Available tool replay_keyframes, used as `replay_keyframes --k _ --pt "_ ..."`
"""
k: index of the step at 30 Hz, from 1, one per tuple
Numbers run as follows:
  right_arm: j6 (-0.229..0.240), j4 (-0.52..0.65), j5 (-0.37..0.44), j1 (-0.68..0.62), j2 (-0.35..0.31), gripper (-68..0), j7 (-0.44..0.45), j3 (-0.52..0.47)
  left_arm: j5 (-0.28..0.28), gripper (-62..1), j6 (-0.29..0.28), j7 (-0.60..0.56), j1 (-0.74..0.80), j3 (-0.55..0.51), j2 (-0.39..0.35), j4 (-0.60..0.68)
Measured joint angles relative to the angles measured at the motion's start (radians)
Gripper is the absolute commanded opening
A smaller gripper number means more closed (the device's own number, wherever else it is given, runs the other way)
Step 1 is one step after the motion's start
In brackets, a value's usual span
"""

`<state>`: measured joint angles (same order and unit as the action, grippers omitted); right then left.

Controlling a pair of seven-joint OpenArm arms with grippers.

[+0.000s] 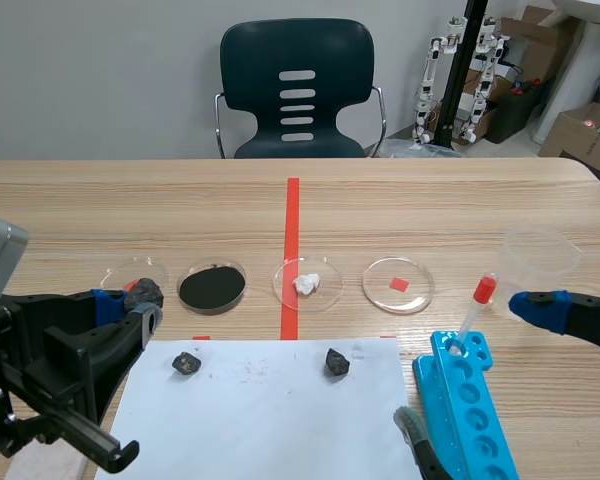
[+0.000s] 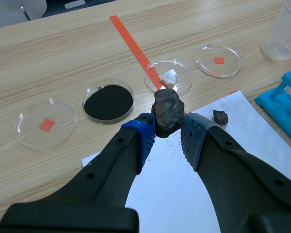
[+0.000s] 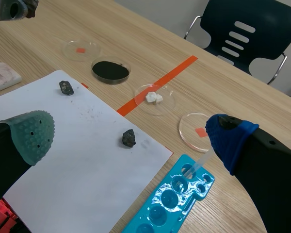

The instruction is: Put the middle mineral back

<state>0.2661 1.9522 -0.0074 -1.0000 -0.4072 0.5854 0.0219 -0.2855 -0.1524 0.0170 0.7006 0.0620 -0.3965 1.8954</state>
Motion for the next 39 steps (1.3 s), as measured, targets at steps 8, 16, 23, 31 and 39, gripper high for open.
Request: replay_keyframes --k 8,16,23,31,39 --pt "0.0 0.0 0.0 0.0 0.0 0.4 0.0 0.0 0.0 -47.9 0.0 0.0 0.0 0.0 0.0 0.0" --pt "0.0 0.0 0.0 0.0 0.0 0.4 0.0 0.0 0.0 -47.9 0.0 0.004 0.0 0.0 0.0 0.0" --pt "0.0 0.0 0.0 0.0 0.0 0.4 0.0 0.0 0.01 -47.9 0.0 0.031 0.0 0.0 0.0 0.0" --pt "0.0 0.0 0.0 0.0 0.0 0.4 0.0 0.0 0.024 -47.9 0.0 0.031 0.0 0.0 0.0 0.0" --pt "0.0 0.0 0.0 0.0 0.0 0.4 0.0 0.0 0.024 -47.9 0.002 0.039 -0.003 0.0 0.0 0.0"
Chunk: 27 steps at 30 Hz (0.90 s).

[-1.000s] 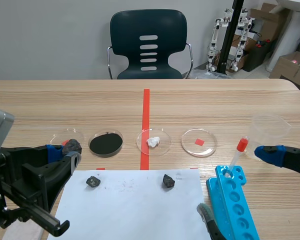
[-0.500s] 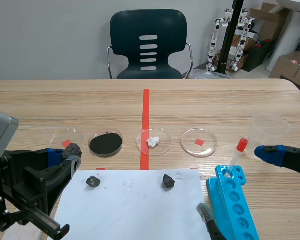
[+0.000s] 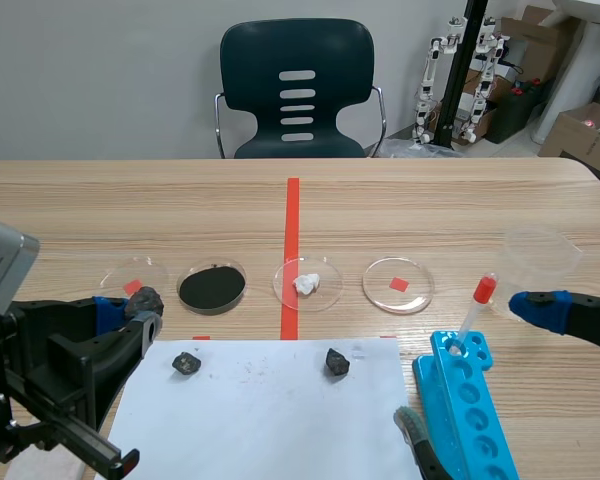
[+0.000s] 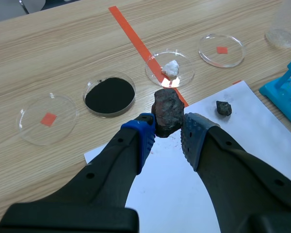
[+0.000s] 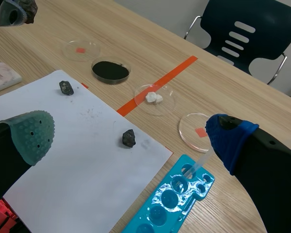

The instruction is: Put the middle mineral back

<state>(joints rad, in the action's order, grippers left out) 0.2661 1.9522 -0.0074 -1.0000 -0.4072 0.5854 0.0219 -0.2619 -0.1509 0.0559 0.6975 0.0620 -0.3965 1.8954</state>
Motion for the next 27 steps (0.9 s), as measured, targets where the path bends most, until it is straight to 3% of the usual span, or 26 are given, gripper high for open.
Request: replay_keyframes --k 5,9,15,19,22,27 --pt "0.0 0.0 0.0 0.0 0.0 0.4 0.0 0.0 -0.011 -47.9 0.006 0.198 -0.057 0.0 0.0 0.0" --pt "0.0 0.0 0.0 0.0 0.0 0.4 0.0 0.0 -0.071 -47.9 0.021 0.317 -0.115 0.002 0.0 0.0" --pt "0.0 0.0 0.0 0.0 0.0 0.4 0.0 0.0 -0.089 -47.9 0.129 0.495 -0.233 0.076 0.0 0.0" --pt "0.0 0.0 0.0 0.0 0.0 0.4 0.0 0.0 -0.175 -47.9 0.18 0.565 -0.307 0.138 0.0 -0.004" --pt "0.0 0.0 0.0 0.0 0.0 0.4 0.0 0.0 -0.209 -47.9 0.244 0.62 -0.372 0.191 0.0 -0.021" --pt "0.0 0.0 0.0 0.0 0.0 0.4 0.0 0.0 -0.212 -47.9 0.339 0.697 -0.477 0.303 0.0 -0.092"
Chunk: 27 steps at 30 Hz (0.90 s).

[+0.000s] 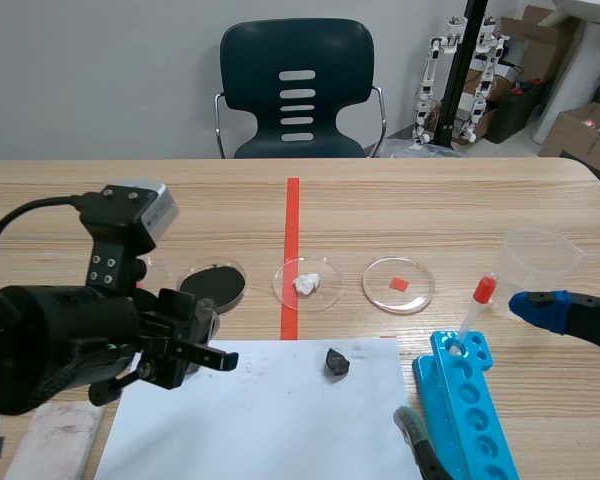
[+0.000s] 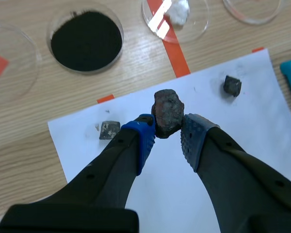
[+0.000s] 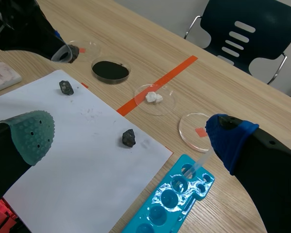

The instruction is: Put the middle mineral back

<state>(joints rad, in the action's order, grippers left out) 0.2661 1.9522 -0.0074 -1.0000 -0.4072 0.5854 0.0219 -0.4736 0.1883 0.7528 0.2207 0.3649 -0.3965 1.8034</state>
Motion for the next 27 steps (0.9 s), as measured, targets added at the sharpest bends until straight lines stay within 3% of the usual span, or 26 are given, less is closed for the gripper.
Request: replay_keyframes --k 6,14,22,27 --pt "0.0 0.0 0.0 0.0 0.0 0.4 0.0 0.0 -0.026 -47.9 0.132 0.045 -0.127 0.114 0.0 -0.117" --pt "0.0 0.0 0.0 0.0 0.0 0.4 0.0 0.0 -0.043 -47.9 0.144 0.049 -0.237 0.207 0.044 -0.231" --pt "0.0 0.0 0.0 0.0 0.0 0.4 0.0 0.0 -0.018 -47.9 0.159 0.113 -0.309 0.209 0.143 -0.387" --pt "0.0 0.0 0.0 0.0 0.0 0.4 0.0 0.0 -0.009 -47.9 0.159 0.163 -0.353 0.209 0.164 -0.487"
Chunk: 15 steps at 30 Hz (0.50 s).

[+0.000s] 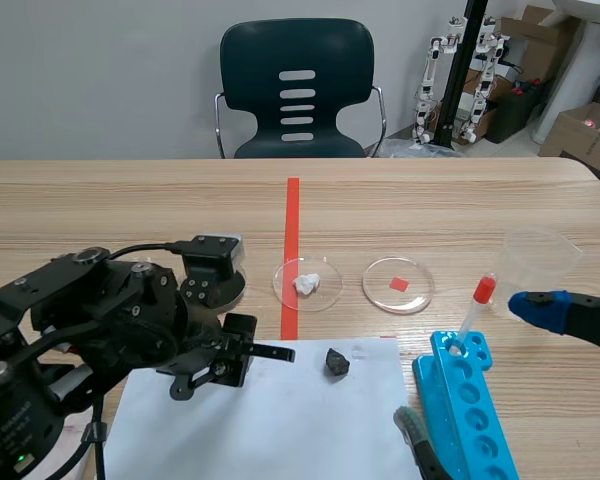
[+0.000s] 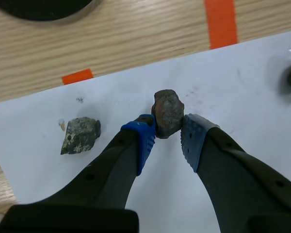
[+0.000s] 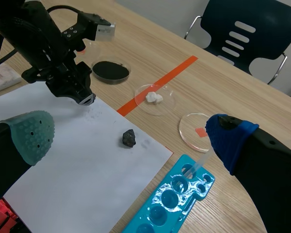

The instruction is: Put the middle mineral back

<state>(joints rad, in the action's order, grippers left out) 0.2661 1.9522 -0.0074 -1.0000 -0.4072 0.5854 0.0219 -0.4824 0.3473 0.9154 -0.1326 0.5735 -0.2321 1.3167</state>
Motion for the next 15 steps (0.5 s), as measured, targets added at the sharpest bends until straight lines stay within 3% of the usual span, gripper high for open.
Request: replay_keyframes --k 15 --pt "0.0 0.0 0.0 0.0 0.0 0.4 0.0 0.0 0.028 -47.9 0.012 0.016 -0.02 -0.001 0.061 -0.064"
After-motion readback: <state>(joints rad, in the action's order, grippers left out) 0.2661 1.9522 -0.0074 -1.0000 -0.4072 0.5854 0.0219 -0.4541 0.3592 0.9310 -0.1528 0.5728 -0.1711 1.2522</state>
